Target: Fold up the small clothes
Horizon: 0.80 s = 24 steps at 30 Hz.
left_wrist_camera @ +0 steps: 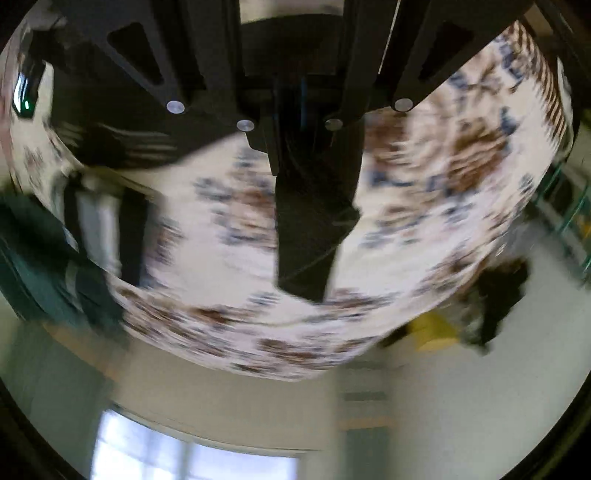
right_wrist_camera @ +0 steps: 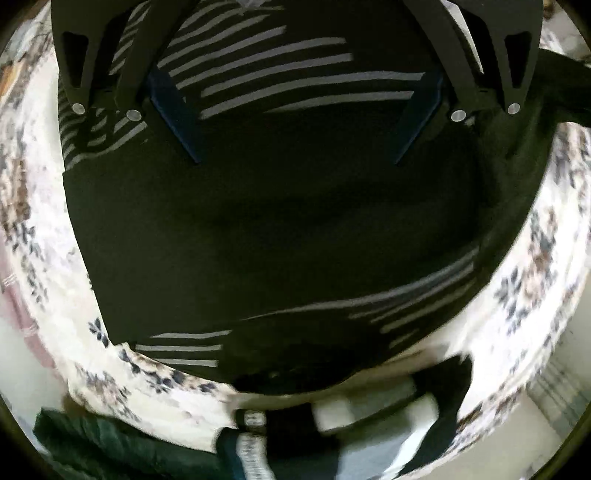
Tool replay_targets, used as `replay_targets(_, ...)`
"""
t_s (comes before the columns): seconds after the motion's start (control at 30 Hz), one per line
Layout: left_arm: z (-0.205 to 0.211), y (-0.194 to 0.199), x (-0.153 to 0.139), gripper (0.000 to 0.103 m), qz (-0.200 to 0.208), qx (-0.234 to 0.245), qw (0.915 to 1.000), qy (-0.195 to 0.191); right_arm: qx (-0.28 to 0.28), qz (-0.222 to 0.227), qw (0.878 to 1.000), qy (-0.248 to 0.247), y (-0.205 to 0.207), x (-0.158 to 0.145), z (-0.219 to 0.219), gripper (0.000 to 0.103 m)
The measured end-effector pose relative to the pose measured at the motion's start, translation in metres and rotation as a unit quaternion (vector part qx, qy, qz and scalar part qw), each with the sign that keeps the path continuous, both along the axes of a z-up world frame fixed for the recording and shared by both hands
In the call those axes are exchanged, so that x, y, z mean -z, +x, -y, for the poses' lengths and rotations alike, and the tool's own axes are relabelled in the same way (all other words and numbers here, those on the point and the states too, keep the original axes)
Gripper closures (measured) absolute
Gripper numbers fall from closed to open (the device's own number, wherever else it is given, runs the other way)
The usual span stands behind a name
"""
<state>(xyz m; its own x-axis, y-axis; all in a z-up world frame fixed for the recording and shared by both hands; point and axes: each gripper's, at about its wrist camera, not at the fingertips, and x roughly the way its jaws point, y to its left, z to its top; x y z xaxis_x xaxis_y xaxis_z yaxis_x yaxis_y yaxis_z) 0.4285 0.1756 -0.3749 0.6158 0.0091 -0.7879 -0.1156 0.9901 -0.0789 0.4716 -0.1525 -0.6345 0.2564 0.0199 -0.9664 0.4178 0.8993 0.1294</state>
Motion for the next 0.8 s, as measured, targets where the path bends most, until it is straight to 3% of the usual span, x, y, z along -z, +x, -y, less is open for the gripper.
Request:
replay_targets(0.13,0.112,0.010,0.004,0.097,-0.015,0.084,0.9963,-0.014,0.012,0.013,0.998,0.058,-0.005,0.004,0.062,0.002)
replay_targets(0.43,0.339,0.015,0.037,0.097,-0.063,0.190,0.9779,-0.062,0.105,0.016,0.991,0.085,-0.057,0.016,0.232,0.005)
replay_targets(0.5,0.376,0.015,0.046,0.097,-0.073,0.196,0.9751,-0.074,0.109,0.014,0.989,0.103,-0.069,0.020,0.260,0.036)
replay_targets(0.53,0.396,0.015,0.050,0.097,-0.080,0.196,0.9742,-0.077,0.105,-0.004,0.990,0.100,-0.074,0.023,0.272,0.057)
replay_targets(0.7,0.440,0.010,0.065,0.092,-0.092,0.201,0.9721,-0.079,0.116,-0.005,0.984,0.135,-0.099,0.027,0.315,0.058)
replay_targets(0.73,0.439,0.007,0.067,0.087,-0.088,0.202,0.9728,-0.071,0.118,-0.003,0.982,0.148,-0.102,0.026,0.323,0.056)
replay_targets(0.77,0.439,0.004,0.070,0.069,-0.083,0.203,0.9739,-0.058,0.119,-0.002,0.980,0.157,-0.102,0.025,0.329,0.050)
replay_targets(0.8,0.434,0.000,0.073,0.036,-0.082,0.203,0.9748,-0.042,0.121,0.001,0.979,0.165,-0.103,0.023,0.334,0.047)
